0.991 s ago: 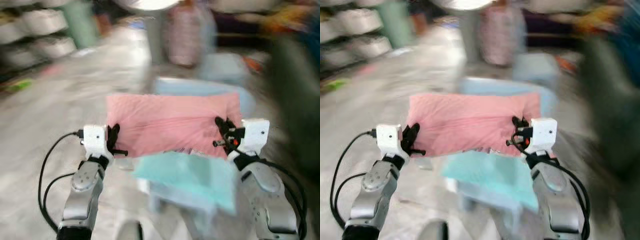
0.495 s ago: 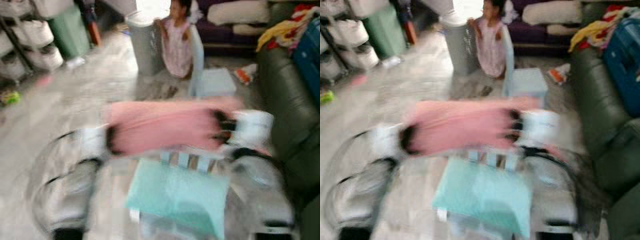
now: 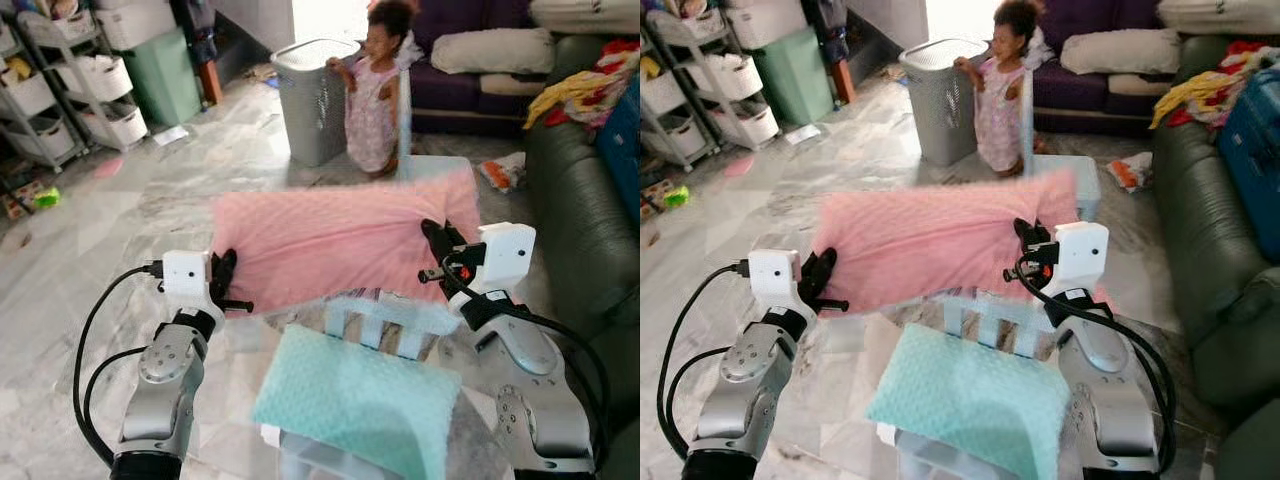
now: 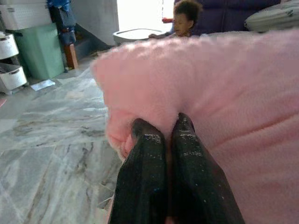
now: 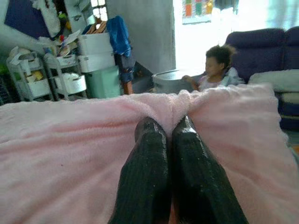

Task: Move the pillow to the sofa

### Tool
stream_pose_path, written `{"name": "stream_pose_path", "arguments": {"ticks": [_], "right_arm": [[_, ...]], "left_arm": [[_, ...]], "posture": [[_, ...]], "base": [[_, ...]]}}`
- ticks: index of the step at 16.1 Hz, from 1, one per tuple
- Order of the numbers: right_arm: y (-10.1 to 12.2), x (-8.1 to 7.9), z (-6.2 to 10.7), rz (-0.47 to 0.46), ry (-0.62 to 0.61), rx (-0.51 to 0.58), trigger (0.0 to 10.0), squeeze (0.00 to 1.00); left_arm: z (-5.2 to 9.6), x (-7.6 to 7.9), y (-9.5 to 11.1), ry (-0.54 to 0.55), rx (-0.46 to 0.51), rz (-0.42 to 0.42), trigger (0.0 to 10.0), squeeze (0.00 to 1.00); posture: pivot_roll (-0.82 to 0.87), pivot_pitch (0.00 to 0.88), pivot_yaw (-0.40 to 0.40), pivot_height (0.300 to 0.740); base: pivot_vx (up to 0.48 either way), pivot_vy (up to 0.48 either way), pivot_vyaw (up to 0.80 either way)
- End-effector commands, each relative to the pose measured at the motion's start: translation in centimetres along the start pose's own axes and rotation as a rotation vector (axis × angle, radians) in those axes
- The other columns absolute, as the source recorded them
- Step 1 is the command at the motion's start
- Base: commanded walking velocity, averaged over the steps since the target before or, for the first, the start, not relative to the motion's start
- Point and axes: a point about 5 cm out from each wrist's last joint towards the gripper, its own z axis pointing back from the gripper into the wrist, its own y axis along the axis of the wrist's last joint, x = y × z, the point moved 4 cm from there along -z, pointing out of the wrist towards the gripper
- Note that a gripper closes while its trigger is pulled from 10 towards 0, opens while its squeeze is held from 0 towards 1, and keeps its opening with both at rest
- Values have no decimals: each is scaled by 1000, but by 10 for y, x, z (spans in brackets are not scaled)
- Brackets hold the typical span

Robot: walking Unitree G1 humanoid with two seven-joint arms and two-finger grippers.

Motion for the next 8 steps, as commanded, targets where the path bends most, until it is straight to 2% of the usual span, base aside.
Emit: {"name": "stream_pose_path", "arguments": {"ticks": [1,2,4,8], "right_arm": [[9,7,2,7,-26,31,10000,0],[8,6,1,3,-21,17,10000,0],[5,4,2,2,-21,3,10000,0],[3,5,4,-11,-21,-15,10000,0]], "left_arm": [[0,-6,-1,45,-19,-27,10000,0],[-1,-5,-2,35,-40,-31,10000,0],[0,0,0,-11,-22,-8,10000,0],[2,-2,-2,22,-40,17,10000,0]], "posture": [[-182,0,69,740],[-182,0,69,740],[-184,0,65,740],[-187,0,59,740]], "base": [[0,0,0],[0,0,0],[0,0,0],[0,0,0]]}}
